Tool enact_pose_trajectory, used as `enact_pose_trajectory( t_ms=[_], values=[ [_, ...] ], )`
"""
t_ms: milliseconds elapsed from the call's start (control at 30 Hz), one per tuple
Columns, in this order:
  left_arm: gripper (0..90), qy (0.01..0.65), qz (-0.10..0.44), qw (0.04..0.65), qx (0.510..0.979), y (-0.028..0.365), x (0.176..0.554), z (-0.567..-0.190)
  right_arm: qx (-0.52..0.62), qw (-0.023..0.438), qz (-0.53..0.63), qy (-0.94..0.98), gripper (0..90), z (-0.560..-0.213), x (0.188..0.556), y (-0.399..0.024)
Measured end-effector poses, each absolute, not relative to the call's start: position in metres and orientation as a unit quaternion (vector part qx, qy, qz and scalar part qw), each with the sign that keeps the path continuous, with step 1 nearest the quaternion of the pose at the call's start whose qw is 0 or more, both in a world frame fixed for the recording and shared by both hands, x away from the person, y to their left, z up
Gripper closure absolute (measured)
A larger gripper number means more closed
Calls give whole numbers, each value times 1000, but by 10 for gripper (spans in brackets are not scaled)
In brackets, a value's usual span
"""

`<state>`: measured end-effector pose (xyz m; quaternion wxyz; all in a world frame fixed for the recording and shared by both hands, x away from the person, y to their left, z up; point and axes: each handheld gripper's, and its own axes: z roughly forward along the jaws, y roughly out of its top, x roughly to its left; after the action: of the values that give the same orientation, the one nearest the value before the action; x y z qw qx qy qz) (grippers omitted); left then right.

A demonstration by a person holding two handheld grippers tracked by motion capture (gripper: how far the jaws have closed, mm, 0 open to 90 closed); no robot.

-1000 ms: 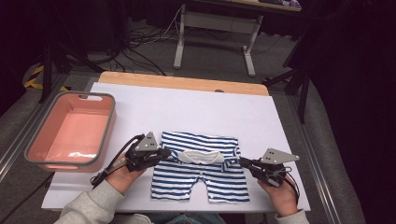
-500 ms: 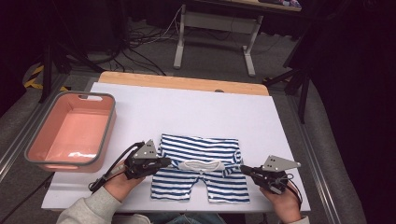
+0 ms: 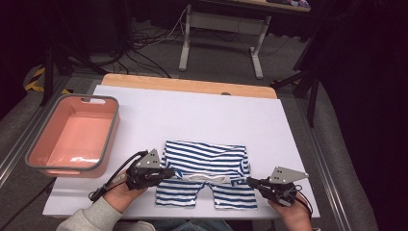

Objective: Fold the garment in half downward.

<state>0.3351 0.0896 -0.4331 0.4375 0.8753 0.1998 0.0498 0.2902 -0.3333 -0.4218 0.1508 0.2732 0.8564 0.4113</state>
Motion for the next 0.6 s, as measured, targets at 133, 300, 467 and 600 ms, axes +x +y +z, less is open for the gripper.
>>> enact_pose_trajectory(
  t_ms=[133,300,467,600],
  values=[
    [694,215,42,468,856,98,338,-428,293,136,442,837,751,-419,293,-342],
    [666,222,44,473,852,98,342,-428,286,146,454,831,710,-413,292,-340],
    [714,219,34,455,863,89,346,-434,273,135,444,843,728,-416,297,-325],
    [813,214,22,441,871,84,347,-440,261,114,414,864,824,-426,302,-311]
  ],
)
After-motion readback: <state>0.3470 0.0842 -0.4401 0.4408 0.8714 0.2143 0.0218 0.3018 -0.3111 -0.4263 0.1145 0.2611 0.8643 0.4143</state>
